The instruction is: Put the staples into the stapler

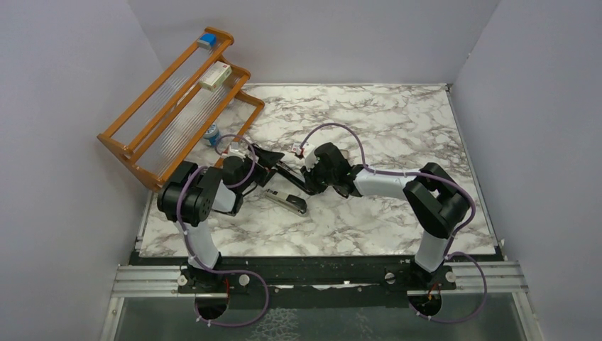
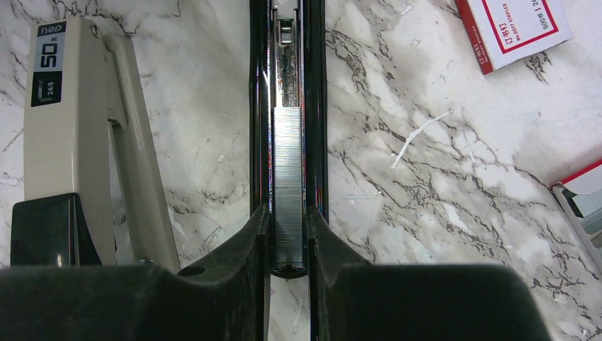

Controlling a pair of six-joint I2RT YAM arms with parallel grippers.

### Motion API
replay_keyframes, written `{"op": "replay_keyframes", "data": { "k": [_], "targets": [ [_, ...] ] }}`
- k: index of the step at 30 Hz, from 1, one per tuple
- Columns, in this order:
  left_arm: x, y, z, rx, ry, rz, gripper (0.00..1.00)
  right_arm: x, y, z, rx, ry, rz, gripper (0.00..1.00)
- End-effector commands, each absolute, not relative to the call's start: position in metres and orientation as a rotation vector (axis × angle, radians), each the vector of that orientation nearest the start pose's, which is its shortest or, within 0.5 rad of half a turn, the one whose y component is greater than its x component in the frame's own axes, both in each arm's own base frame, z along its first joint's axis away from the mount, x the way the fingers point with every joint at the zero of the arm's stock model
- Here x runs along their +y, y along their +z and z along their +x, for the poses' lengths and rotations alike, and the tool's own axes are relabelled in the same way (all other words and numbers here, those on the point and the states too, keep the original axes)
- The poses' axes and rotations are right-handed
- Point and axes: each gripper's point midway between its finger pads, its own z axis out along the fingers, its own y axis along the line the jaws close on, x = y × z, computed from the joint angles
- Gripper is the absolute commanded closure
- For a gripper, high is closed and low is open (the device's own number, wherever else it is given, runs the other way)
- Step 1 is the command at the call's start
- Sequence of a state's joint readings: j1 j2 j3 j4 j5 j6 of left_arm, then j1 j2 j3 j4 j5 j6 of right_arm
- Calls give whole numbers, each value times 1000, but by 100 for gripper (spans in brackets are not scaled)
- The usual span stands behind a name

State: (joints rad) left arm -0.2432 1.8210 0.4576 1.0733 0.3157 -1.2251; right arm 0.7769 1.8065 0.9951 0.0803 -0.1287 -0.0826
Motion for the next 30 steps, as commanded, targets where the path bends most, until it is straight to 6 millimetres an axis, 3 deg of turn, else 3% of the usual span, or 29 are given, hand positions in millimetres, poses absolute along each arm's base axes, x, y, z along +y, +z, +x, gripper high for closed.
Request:
{"op": "replay_keyframes", "data": {
  "k": [1, 16, 25, 30],
  "targets": [
    [-179, 48, 376, 1869, -1267, -894, 3, 333, 28, 303, 2106, 543, -1054, 99],
    [-163, 47, 401, 1770, -1265, -919, 4, 322, 22, 294, 2111, 523, -1095, 99],
    [-144, 77, 425, 1659, -1296, -860, 4, 316, 18, 285, 2113, 528, -1131, 99],
    [-146, 91, 430, 1648, -1300, -782, 4, 314, 16, 283, 2114, 526, -1126, 99]
  ]
}}
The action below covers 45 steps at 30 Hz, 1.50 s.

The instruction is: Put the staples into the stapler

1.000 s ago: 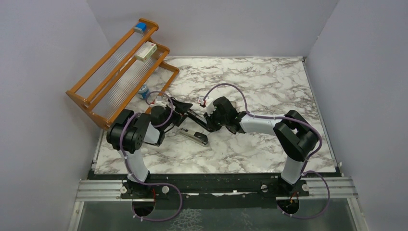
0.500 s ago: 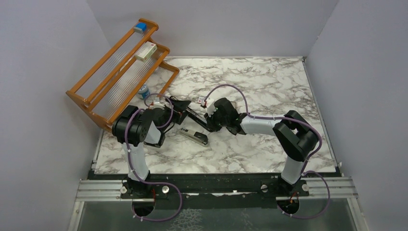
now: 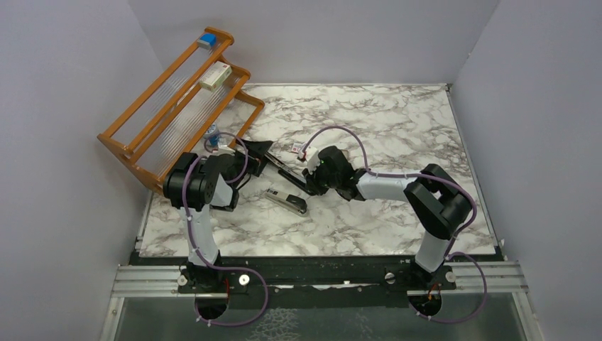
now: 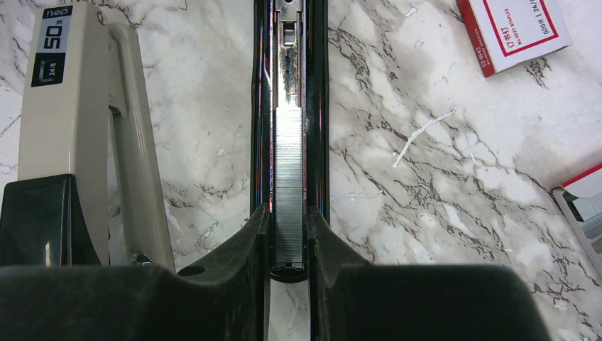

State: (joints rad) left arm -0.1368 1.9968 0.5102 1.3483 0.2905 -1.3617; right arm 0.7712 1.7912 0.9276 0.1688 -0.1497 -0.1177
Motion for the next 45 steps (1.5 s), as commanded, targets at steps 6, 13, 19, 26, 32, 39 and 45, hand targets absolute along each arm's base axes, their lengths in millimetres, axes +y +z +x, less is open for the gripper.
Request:
{"op": "replay_keyframes", "data": {
  "k": [6, 13, 19, 26, 32, 39, 45],
  "targets": [
    [-148, 112, 428, 1646, -1276, -685, 4, 318, 18, 285, 2099, 541, -1119, 99],
    [-152, 132, 421, 1638, -1257, -608, 4, 320, 18, 286, 2096, 550, -1115, 99],
    [-162, 147, 419, 1629, -1272, -546, 4, 320, 16, 287, 2098, 549, -1114, 99],
    [-172, 165, 409, 1617, -1302, -495, 4, 321, 15, 287, 2099, 552, -1107, 99],
    [-181, 175, 400, 1616, -1325, -467, 4, 323, 17, 289, 2091, 557, -1099, 99],
    [-190, 174, 392, 1629, -1344, -455, 4, 323, 32, 292, 2027, 561, -1055, 67],
    [-190, 168, 388, 1649, -1332, -447, 4, 317, 66, 298, 1939, 541, -962, 43]
  ]
}}
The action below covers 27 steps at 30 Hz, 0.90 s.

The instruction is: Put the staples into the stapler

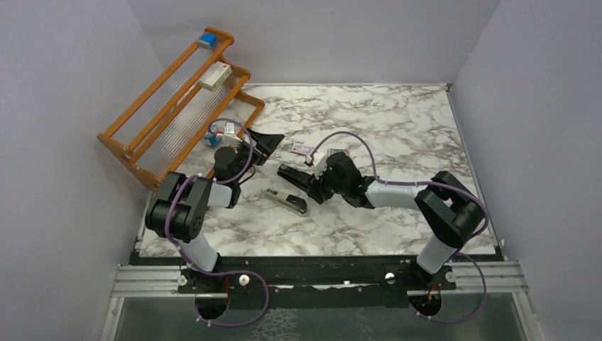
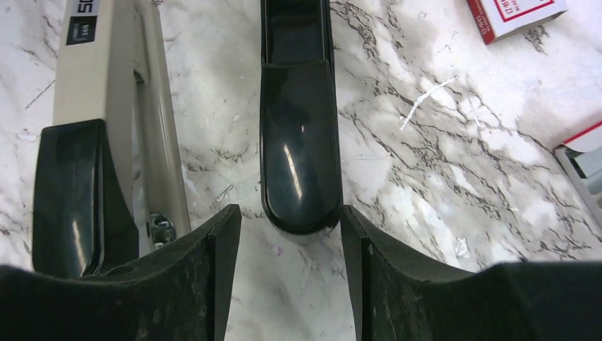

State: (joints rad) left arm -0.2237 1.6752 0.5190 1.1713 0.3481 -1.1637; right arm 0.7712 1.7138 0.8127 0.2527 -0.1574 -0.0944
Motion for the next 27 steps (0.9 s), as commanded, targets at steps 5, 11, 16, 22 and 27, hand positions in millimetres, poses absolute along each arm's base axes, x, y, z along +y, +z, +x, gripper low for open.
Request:
{"op": "replay_keyframes", "data": {
  "k": [5, 11, 16, 22, 27],
  "targets": [
    [-191, 161, 388, 1723, -1259, -397, 4, 306, 92, 296, 1892, 520, -915, 41],
    [-188, 137, 387, 1943, -1027, -272, 7, 304, 112, 290, 1893, 570, -833, 48],
    [-178, 115, 378, 2100, -826, -195, 14, 311, 114, 295, 1927, 607, -785, 59],
    [-165, 96, 365, 2209, -678, -162, 25, 328, 121, 301, 1953, 643, -809, 76],
    [-171, 80, 363, 2273, -695, -135, 27, 336, 116, 304, 2015, 648, -842, 77]
  ]
}}
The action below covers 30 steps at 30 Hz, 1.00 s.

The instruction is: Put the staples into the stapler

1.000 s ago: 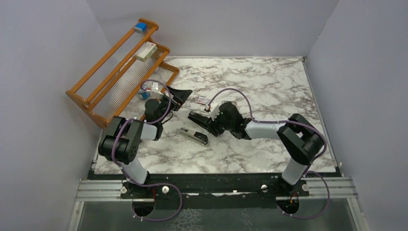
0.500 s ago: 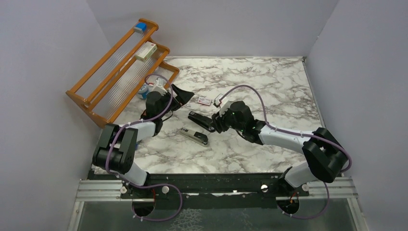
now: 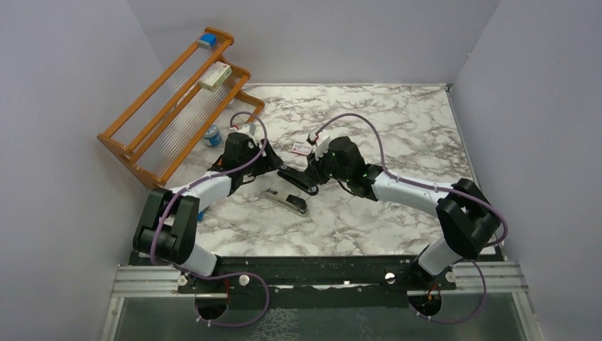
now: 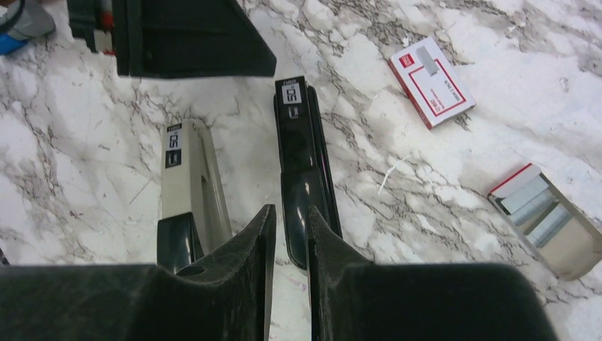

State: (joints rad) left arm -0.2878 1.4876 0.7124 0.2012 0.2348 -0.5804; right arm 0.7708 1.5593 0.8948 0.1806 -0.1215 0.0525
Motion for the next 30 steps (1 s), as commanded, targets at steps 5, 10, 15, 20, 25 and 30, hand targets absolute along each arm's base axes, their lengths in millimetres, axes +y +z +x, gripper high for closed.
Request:
{"op": "replay_keyframes", "data": {
  "k": [5, 10, 15, 20, 25, 30],
  "targets": [
    [-185, 74, 369, 2292, -745, -96, 27, 338, 102, 302, 2056, 644, -887, 75],
    [-195, 66, 373, 2318, -747, -74, 26, 335, 88, 300, 2100, 614, -933, 75],
    [-207, 61, 372, 2332, -766, -31, 32, 327, 84, 298, 2110, 578, -939, 76],
    [-220, 59, 365, 2340, -791, 20, 38, 314, 78, 301, 2126, 492, -945, 76],
    [-232, 57, 352, 2358, -838, 37, 41, 296, 77, 310, 2137, 392, -921, 76],
    [-247, 54, 335, 2368, -885, 55, 42, 278, 79, 317, 2141, 360, -876, 76]
  ]
}}
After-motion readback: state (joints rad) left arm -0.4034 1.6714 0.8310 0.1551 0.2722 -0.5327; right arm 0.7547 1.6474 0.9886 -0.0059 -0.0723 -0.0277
